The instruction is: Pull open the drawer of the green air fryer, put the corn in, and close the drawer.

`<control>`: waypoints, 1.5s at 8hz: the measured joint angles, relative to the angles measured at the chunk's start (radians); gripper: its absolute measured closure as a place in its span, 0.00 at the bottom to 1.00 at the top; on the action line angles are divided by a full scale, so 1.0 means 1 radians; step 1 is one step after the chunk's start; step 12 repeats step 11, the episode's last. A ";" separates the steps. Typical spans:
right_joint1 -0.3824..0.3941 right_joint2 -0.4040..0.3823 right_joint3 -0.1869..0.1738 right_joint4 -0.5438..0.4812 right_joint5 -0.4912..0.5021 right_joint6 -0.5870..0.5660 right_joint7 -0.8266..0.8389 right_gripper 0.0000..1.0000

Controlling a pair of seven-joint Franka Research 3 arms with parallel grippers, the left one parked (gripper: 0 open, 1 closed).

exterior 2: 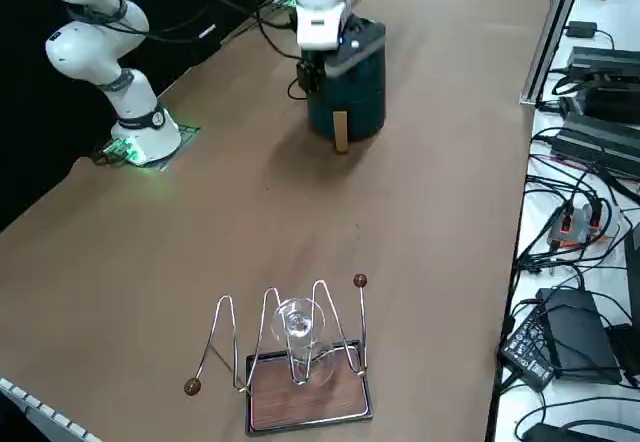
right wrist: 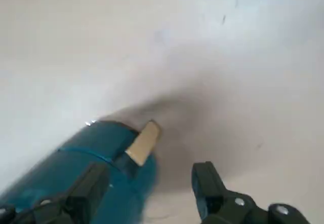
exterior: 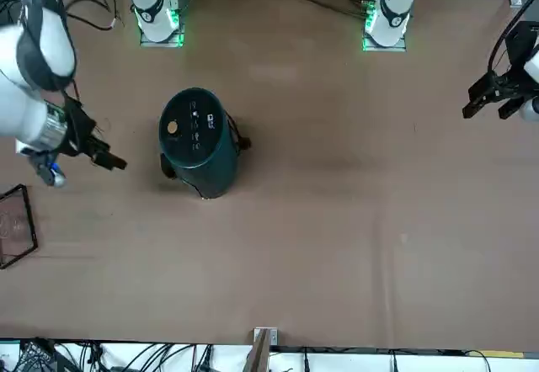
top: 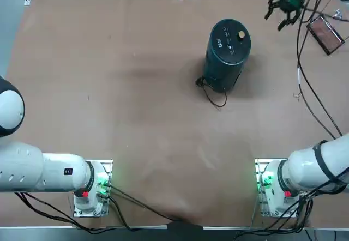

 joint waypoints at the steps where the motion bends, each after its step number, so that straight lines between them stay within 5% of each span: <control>1: -0.015 -0.025 -0.001 0.032 -0.028 -0.046 -0.113 0.00; 4: -0.053 -0.062 -0.003 0.137 -0.137 -0.167 -0.394 0.00; 7: 0.002 -0.066 0.004 0.256 -0.223 -0.258 -0.428 0.00; 10: 0.125 -0.097 -0.100 0.271 -0.233 -0.347 -0.423 0.00; 12: 0.136 -0.107 -0.117 0.271 -0.233 -0.356 -0.424 0.00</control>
